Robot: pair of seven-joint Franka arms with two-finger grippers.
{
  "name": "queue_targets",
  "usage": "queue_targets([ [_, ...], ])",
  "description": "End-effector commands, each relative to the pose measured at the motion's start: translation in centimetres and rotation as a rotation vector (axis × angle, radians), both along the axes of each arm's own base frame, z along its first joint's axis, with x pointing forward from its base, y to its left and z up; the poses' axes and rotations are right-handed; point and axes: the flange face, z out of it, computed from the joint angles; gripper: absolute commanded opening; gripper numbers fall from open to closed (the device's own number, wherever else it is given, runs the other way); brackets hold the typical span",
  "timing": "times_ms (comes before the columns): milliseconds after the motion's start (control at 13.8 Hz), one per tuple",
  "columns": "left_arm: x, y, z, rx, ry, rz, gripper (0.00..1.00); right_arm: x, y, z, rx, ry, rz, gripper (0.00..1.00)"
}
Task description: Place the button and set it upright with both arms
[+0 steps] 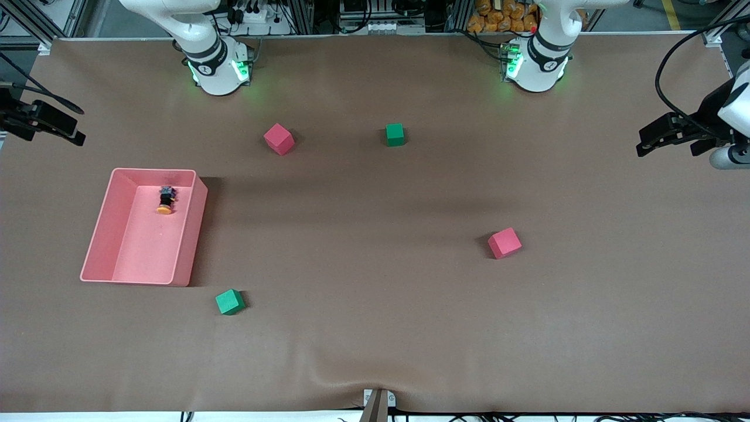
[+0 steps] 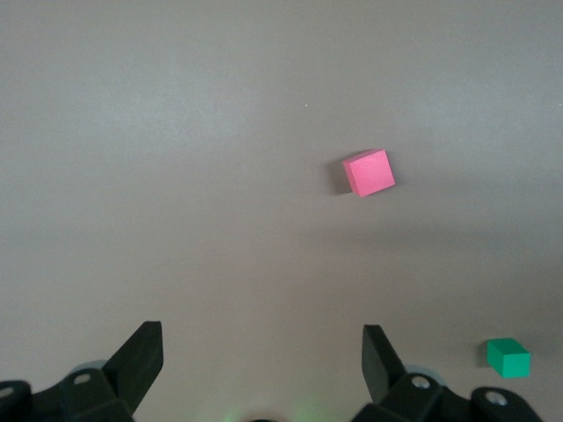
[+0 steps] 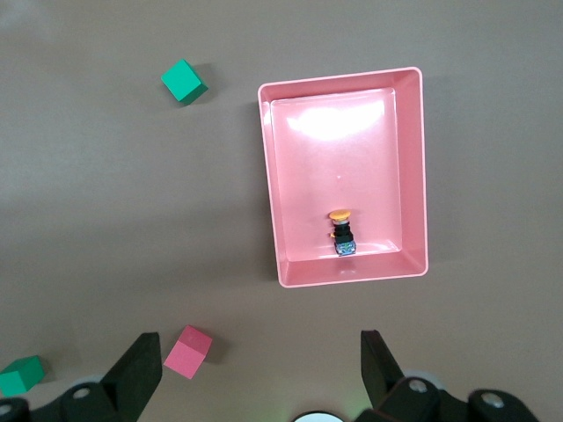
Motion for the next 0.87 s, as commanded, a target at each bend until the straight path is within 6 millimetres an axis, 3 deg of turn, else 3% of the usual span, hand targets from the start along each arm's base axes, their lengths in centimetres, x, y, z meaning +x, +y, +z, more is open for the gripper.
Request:
queue_targets([
  [0,-0.4,0.47,0.78,0.016,-0.005,0.001,1.0,0.14,0.15,0.17,-0.001,-0.003,0.008,1.0],
  [798,-0.48,0.47,1.35,0.015,-0.025,0.002,1.0,0.18,0.4,0.0,-0.001,0.001,0.013,1.0],
])
